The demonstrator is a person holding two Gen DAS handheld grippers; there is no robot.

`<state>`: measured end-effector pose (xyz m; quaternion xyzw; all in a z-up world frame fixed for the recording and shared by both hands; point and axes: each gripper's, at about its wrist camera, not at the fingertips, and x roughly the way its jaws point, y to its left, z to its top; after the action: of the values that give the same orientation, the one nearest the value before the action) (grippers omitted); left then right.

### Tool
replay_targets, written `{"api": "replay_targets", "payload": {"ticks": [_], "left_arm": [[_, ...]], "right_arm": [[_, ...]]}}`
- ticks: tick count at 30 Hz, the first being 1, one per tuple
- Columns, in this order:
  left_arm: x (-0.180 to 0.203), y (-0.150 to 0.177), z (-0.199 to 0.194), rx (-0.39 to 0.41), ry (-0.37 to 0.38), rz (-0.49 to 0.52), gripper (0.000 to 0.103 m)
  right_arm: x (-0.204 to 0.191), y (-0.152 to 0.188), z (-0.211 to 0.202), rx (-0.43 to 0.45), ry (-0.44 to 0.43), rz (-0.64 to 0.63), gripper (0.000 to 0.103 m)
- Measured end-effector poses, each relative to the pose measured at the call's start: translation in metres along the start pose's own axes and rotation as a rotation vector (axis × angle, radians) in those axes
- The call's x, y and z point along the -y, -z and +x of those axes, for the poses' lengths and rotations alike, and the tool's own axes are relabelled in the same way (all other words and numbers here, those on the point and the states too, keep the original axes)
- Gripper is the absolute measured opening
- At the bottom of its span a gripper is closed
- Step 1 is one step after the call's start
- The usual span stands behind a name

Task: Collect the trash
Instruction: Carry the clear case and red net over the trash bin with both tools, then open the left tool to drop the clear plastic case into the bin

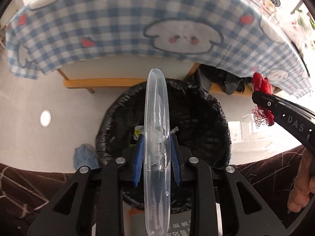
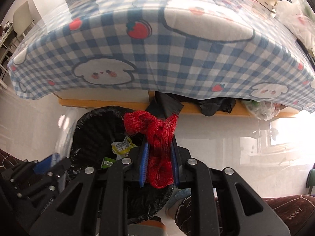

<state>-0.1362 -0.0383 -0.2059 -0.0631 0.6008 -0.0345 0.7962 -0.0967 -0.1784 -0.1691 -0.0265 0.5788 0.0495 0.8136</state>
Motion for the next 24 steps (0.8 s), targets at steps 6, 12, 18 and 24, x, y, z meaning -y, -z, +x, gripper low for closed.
{"api": "replay_targets", "payload": {"ticks": [6,12,18,24], "left_arm": [[0.022,0.003,0.031,-0.029,0.016,0.036,0.025],[0.038,0.008,0.056,-0.045,0.011,0.070,0.025],[0.043,0.010,0.063,-0.045,0.017,0.088,0.026],[0.047,0.003,0.042,0.031,-0.037,0.128,0.049]], "right_arm": [[0.004,-0.001,0.001,0.004,0.015,0.023,0.019],[0.016,-0.005,-0.004,0.015,0.024,0.056,0.019],[0.026,-0.007,-0.003,0.018,0.031,0.084,0.019],[0.032,-0.006,0.001,0.009,0.038,0.101,0.019]]}}
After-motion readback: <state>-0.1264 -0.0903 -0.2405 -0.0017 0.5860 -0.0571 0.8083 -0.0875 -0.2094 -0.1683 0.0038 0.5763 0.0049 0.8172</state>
